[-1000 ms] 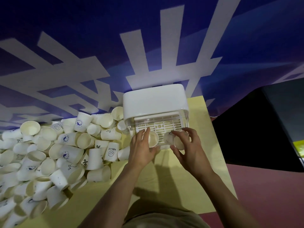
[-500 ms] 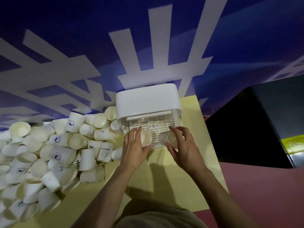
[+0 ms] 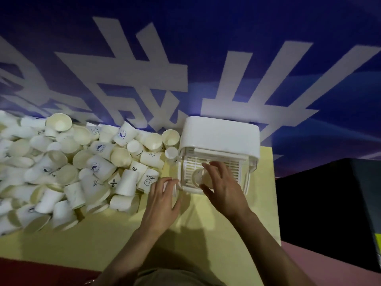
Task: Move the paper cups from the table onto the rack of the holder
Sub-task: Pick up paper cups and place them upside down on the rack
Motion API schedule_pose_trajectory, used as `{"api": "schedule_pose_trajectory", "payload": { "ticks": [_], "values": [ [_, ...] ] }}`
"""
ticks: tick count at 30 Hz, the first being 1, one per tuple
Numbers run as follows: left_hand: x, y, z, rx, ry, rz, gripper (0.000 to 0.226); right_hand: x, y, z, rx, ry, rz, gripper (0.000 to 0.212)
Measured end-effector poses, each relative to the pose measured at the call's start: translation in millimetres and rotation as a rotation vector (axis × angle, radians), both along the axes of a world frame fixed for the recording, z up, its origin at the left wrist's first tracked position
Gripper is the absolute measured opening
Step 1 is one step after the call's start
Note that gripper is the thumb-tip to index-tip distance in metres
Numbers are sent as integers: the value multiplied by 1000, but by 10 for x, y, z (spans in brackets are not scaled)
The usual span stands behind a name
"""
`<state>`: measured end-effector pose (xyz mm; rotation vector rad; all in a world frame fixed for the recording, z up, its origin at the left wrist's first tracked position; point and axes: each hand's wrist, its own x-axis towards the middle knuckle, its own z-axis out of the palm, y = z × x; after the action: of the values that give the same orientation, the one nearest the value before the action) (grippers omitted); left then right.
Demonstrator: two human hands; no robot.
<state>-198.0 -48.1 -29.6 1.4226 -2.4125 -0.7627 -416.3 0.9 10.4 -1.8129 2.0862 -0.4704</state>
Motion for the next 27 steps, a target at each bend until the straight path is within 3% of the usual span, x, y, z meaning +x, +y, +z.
{"api": "schedule_pose_trajectory", "payload": {
  "ticks": [12,21,27],
  "values": [
    [488,34,-31,-11,16,116,46,42,-252,-378,299,21,35,68],
    [919,-166,-32,-42,-104,380,65,189,-232,-486,228,39,12,77],
    [1037,-276,-197,39,-206,433,86,309,47,-388,-59,167,18,45]
  ]
}}
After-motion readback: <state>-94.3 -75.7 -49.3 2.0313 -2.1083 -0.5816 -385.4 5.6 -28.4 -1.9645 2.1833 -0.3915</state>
